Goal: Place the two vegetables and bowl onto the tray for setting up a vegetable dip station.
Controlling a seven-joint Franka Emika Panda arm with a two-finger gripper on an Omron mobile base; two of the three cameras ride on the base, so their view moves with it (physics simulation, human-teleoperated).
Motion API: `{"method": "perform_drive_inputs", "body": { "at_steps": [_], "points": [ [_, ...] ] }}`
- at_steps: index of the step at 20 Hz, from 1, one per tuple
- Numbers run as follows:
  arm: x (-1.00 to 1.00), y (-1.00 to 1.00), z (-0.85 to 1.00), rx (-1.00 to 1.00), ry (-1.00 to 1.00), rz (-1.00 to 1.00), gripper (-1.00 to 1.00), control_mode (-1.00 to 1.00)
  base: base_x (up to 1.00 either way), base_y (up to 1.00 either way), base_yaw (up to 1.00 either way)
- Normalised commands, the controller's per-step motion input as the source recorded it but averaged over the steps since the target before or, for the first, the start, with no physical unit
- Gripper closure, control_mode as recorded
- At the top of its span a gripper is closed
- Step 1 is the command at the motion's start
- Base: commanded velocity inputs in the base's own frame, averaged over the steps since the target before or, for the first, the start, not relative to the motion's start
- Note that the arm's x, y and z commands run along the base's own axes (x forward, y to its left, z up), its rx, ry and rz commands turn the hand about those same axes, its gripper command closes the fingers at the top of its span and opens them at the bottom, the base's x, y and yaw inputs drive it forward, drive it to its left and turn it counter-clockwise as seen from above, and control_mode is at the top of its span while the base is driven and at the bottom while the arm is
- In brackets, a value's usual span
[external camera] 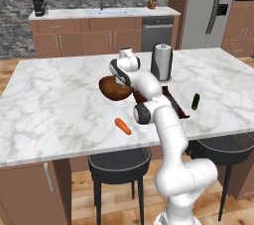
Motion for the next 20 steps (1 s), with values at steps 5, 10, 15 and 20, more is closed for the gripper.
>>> {"method": "perform_drive_inputs", "body": {
  "at_steps": [5, 10, 15, 20],
  "points": [
    [0.00, 0.17, -0.04, 0.00, 0.00, -0.02, -1.00, -1.00, 0.00, 0.00, 0.00],
    [0.00, 0.18, 0.11, -0.02, 0.00, 0.00, -1.00, -1.00, 0.00, 0.00, 0.00],
    [0.00, 0.09, 0.11, -0.03, 0.00, 0.00, -1.00, -1.00, 0.00, 0.00, 0.00],
    [0.00, 0.05, 0.03, -0.01, -0.01, 0.00, -1.00, -1.00, 0.00, 0.00, 0.00]
  ]
}}
